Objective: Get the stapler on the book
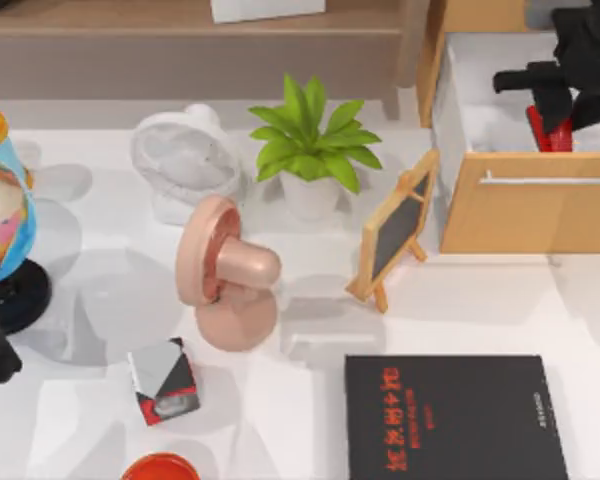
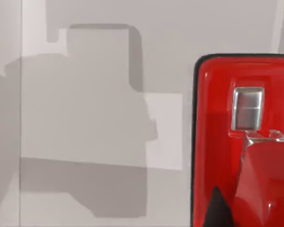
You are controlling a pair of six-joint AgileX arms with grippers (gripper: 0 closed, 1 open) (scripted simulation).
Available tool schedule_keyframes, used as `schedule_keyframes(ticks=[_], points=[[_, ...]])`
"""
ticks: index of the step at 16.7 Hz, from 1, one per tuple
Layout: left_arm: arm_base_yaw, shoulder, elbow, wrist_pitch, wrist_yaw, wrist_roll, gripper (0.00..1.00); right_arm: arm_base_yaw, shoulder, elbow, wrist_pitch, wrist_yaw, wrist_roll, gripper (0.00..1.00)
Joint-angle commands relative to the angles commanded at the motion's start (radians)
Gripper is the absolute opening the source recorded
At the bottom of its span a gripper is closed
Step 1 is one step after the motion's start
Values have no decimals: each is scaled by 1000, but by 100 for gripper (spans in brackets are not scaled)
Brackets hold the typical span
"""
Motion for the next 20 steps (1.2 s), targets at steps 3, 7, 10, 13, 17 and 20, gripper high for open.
schedule_keyframes(ticks=[3, 7, 10, 13, 17, 20], points=[[0, 0, 0, 0, 0, 0, 100, 14, -131, -43, 33, -1, 33, 0], [0, 0, 0, 0, 0, 0, 100, 62, -319, -145, 91, 8, 118, 0], [0, 0, 0, 0, 0, 0, 100, 119, -450, -260, 131, 25, 205, 0], [0, 0, 0, 0, 0, 0, 100, 191, -561, -395, 166, 46, 305, 0], [0, 0, 0, 0, 0, 0, 100, 312, -662, -586, 192, 68, 447, 0], [0, 0, 0, 0, 0, 0, 100, 414, -696, -721, 194, 75, 545, 0]])
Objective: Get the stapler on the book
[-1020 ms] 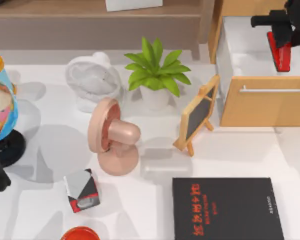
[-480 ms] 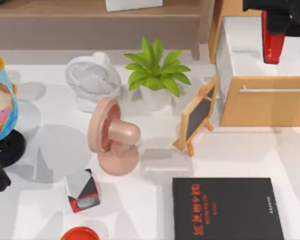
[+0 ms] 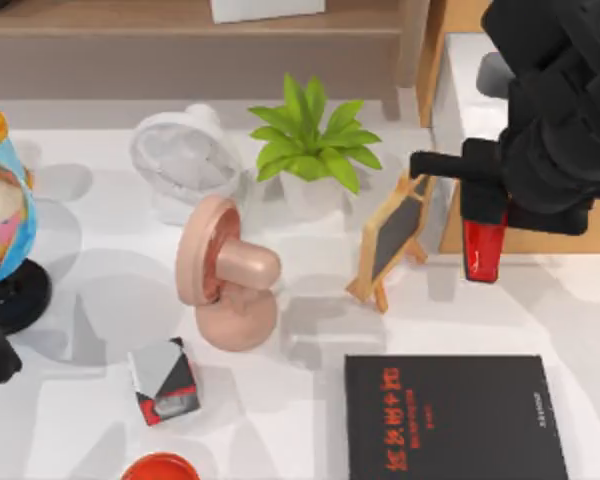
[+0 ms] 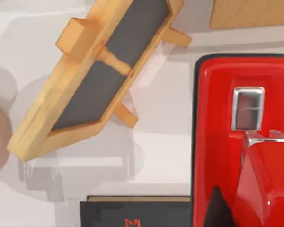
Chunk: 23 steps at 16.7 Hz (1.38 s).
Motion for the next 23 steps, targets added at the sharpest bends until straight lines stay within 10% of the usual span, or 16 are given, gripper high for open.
schedule_keyframes(ticks=[23], points=[[0, 0, 0, 0, 0, 0, 100, 222, 91, -310, 101, -5, 157, 0]])
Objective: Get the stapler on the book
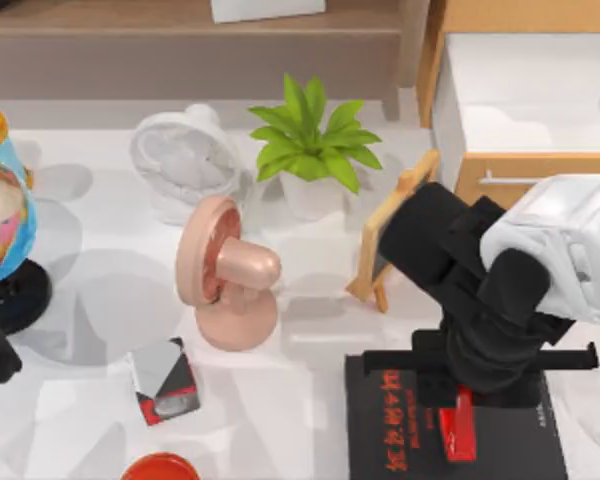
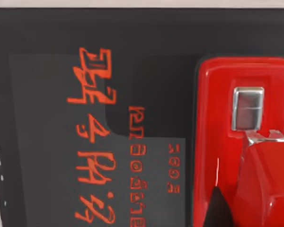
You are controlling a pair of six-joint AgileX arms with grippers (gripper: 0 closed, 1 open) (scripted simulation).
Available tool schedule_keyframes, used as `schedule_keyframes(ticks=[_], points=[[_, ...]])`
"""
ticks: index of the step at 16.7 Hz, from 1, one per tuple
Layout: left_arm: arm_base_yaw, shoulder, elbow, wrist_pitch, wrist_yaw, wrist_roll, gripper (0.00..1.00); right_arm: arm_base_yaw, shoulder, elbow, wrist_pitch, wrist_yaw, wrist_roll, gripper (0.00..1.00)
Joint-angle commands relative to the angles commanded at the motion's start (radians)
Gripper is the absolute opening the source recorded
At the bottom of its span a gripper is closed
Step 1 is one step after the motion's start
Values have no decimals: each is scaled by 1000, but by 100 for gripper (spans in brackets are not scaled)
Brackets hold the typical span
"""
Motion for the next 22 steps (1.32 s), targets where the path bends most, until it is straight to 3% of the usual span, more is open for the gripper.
schedule_keyframes(ticks=[3, 16, 22], points=[[0, 0, 0, 0, 0, 0, 100, 0, 0, 0, 0, 0, 0, 0], [0, 0, 0, 0, 0, 0, 100, 0, 0, 0, 0, 0, 0, 98], [0, 0, 0, 0, 0, 0, 100, 0, 0, 0, 0, 0, 0, 100]])
